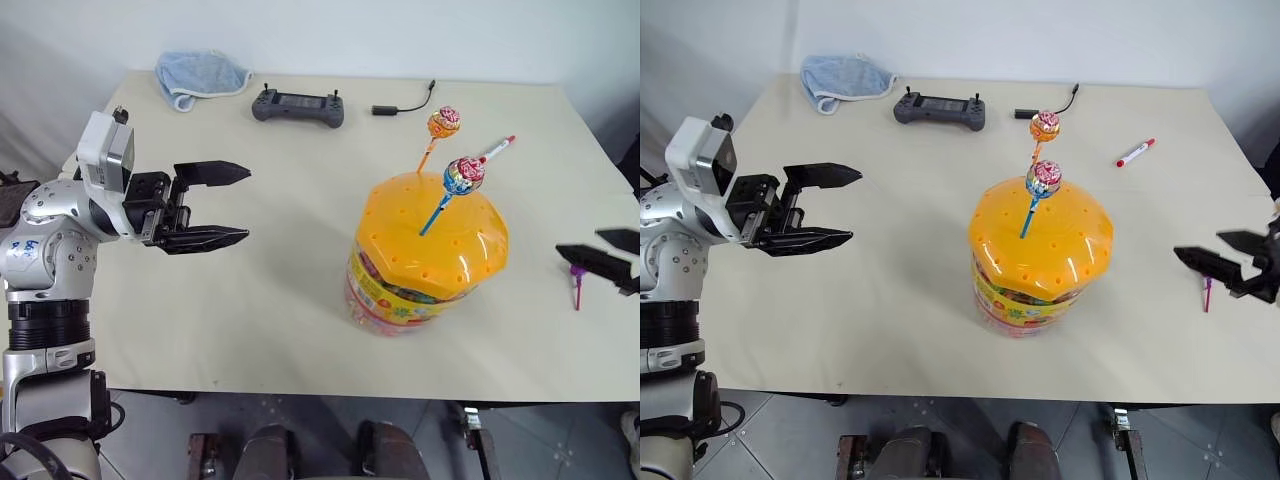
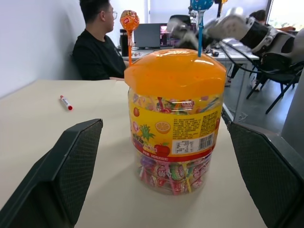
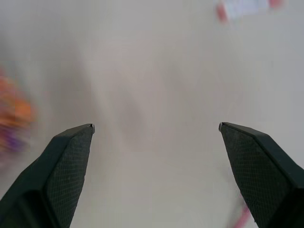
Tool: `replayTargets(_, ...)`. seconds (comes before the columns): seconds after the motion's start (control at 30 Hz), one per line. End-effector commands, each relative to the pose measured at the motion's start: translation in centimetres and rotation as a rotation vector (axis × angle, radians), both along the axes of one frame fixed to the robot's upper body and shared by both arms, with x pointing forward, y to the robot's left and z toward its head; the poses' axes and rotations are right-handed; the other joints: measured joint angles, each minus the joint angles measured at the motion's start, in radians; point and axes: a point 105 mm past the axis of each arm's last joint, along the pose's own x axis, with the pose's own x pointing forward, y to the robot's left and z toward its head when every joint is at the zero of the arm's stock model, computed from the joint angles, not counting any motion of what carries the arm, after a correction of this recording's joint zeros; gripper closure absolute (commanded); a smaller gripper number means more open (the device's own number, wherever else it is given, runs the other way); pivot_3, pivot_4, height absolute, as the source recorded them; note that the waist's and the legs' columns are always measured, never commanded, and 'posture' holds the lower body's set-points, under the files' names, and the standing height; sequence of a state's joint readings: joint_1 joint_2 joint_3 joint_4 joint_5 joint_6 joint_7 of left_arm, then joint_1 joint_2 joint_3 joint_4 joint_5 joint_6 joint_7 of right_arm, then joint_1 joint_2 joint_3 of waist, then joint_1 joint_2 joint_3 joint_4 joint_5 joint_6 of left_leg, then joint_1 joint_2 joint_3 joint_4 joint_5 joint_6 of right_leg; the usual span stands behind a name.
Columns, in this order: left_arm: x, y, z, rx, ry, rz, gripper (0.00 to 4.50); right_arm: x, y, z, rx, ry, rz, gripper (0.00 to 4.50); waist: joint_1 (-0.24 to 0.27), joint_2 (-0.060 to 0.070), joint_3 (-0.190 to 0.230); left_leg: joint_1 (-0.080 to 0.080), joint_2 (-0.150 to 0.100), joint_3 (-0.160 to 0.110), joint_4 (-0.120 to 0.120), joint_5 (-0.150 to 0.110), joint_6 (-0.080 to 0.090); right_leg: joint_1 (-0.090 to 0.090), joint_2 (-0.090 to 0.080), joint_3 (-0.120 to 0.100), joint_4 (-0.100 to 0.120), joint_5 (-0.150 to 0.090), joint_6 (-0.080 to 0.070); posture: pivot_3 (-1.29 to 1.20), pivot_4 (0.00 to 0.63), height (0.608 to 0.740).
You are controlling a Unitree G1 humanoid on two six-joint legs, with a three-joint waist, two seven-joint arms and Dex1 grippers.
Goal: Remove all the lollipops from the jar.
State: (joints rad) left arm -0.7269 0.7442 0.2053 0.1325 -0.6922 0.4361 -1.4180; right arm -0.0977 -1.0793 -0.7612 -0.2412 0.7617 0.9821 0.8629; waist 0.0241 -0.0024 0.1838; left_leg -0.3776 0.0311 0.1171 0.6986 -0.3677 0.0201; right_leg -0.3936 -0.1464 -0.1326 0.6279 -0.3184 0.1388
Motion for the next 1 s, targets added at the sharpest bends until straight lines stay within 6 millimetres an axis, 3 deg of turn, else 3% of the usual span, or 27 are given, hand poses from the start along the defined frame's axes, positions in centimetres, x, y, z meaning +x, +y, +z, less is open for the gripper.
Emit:
replayTargets(0.03, -0.2, -0.1, 0.8, -0.004, -0.036, -0.023, 0.00, -1.6, 3.2, 2.9, -0.027, -0.144, 0.167, 0.06, 0.001, 0.000, 0.000, 0.000, 0.000, 0.000, 0.000, 0.000, 0.000, 0.000, 0.000, 0.000, 0.000, 0.000, 0.000, 0.00, 0.150, 0.740)
replayTargets(0.27, 0.1, -0.3, 0.9, -0.007, -0.035, -0.040, 0.00, -2.3, 9.7, 5.7, -0.076, -0.271, 0.456, 0.06, -0.002, 0.000, 0.000, 0.000, 0.000, 0.000, 0.000, 0.000, 0.000, 0.000, 0.000, 0.000, 0.000, 0.000, 0.000, 0.00, 0.150, 0.740)
replayTargets(0.4, 0.1, -0.4, 0.9, -0.001, -0.038, -0.050, 0.00, -2.6, 12.9, 5.6, -0.072, -0.271, 0.616, 0.06, -0.001, 0.000, 0.000, 0.000, 0.000, -0.001, 0.000, 0.000, 0.000, 0.000, 0.000, -0.001, 0.000, 0.000, 0.000, 0.00, 0.150, 0.740)
replayTargets(0.77, 0.0, -0.4, 0.8, 0.008, -0.046, -0.049, 0.00, -3.3, 18.4, 5.9, -0.015, -0.286, 0.886, 0.06, -0.003, 0.000, 0.000, 0.000, 0.000, -0.001, 0.001, 0.000, 0.000, 0.000, 0.000, -0.001, 0.000, 0.000, 0.000, 0.00, 0.150, 0.740)
replayTargets(0.9, 0.0, -0.4, 0.8, 0.008, -0.045, -0.041, 0.00, -3.2, 19.4, 6.2, 0.010, -0.288, 0.912, 0.93, -0.003, 0.000, 0.000, 0.000, 0.000, -0.002, 0.001, 0.000, 0.000, 0.000, 0.000, -0.001, 0.000, 0.000, 0.000, 0.00, 0.150, 0.740)
replayTargets(1.0, -0.1, -0.4, 0.8, 0.007, -0.045, -0.039, 0.00, -3.2, 19.8, 6.7, 0.031, -0.322, 0.925, 1.98, -0.003, 0.000, 0.000, 0.000, 0.000, -0.002, 0.001, 0.000, 0.000, 0.000, 0.000, -0.001, 0.000, 0.000, 0.000, 0.00, 0.150, 0.740)
